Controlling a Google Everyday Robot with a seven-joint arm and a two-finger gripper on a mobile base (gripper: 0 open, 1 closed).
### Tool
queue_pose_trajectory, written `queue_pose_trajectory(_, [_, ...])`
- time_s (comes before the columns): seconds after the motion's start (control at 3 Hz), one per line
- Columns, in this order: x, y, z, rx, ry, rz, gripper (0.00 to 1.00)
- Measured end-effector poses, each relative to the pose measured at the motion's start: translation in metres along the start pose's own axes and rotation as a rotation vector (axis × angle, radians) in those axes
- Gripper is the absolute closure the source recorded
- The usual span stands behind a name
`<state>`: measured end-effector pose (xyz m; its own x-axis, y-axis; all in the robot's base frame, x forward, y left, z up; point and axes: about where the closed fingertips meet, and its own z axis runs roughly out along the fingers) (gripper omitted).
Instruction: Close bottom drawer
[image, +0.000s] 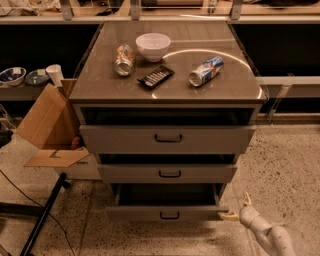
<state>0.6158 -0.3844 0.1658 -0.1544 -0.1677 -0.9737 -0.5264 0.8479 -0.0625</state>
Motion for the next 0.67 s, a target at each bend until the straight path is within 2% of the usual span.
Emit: queue_pose_trajectory(0.67, [-0.018, -0.006, 0.03, 0.018, -0.023, -0.01, 0.0])
